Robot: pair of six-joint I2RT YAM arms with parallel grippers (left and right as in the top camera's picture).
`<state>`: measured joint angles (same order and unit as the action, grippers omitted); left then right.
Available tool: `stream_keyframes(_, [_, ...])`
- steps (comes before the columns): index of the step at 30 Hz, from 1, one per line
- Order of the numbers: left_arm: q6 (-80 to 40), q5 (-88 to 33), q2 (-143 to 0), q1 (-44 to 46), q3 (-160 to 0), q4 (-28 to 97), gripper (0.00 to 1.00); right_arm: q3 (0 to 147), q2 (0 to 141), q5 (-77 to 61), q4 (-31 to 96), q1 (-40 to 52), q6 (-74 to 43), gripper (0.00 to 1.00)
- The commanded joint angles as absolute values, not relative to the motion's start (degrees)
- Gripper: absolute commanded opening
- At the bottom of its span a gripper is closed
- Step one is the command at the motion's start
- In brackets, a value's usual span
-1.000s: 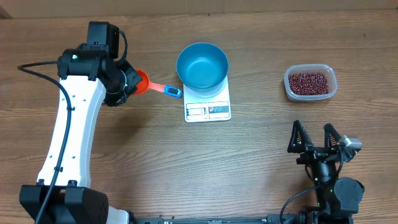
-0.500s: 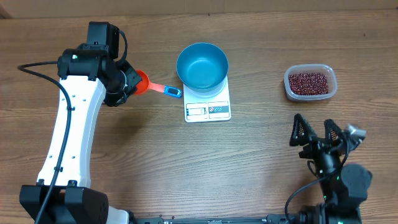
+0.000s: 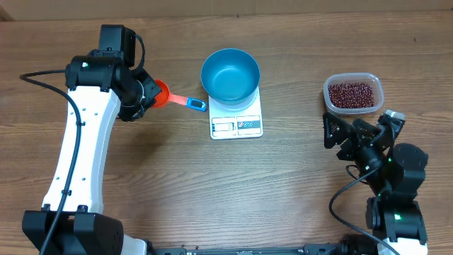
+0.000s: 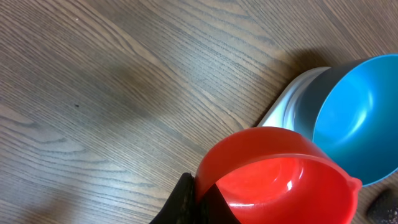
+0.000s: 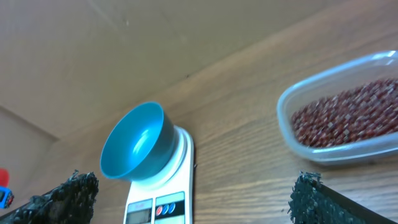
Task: Scoop item into bowl and weigh 150g on scale
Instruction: 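Open the right gripper and move it toward the scoop handle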
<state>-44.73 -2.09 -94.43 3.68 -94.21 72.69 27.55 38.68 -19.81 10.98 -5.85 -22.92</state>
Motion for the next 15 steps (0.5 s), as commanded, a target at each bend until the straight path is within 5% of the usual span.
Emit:
stream_keyframes(1, [-45.45,-1.28,-93.08,3.88,-94.67,72.86,0.04,29.67,40.62,-23.92,10.11,-5.41,-24.29,1.00])
stream_keyframes(15, [-45.50,-1.32,-93.08,3.88,-94.65,72.82,0.04,29.67,42.74,-24.71,9.41,-5.41,-31.62,1.00])
